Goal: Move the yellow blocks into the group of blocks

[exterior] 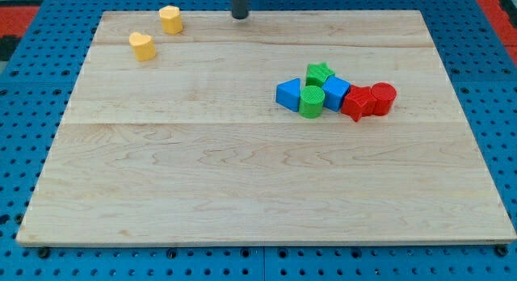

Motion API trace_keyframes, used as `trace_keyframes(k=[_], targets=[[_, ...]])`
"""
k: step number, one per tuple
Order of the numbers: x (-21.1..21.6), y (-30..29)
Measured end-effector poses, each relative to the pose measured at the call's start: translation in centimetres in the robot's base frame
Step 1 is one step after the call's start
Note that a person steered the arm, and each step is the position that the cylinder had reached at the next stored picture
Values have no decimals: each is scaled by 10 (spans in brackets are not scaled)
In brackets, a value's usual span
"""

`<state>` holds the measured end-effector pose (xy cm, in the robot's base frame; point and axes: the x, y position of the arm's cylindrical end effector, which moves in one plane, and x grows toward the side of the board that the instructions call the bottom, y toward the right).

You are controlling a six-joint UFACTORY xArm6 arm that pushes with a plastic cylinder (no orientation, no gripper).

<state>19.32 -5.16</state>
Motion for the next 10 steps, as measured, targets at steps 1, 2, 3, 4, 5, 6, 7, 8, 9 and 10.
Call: trace_keyframes(k=[1,2,3,4,5,6,7,8,9,10], targets=[[-1,-48],[-2,-111],[19,-160],[63,-174],[86,-176],[95,-236],[125,-232],[120,-168],[108,-100],[111,-31]])
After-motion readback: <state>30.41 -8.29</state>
